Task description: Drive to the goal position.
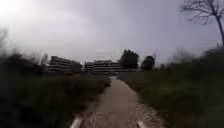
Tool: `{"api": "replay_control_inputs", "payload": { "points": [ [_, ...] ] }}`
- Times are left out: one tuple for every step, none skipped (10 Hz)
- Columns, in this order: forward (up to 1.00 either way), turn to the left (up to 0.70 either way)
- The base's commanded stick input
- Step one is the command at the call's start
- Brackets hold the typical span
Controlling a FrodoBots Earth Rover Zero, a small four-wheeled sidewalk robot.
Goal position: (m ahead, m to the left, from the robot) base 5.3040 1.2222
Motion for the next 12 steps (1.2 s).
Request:
{"api": "replay_control_inputs", "payload": {
  "points": [
    [0.7,-0.19],
    [0.7,0.0],
    [0.7,0.0],
    [0.7,0.0],
    [0.7,0.0],
    [0.7,0.0],
    [0.7,-0.02],
    [0.7,-0.29],
    [0.7,-0.35],
    [0.7,-0.31],
    [0.7,-0.14],
    [0.7,0.0]
  ]
}}
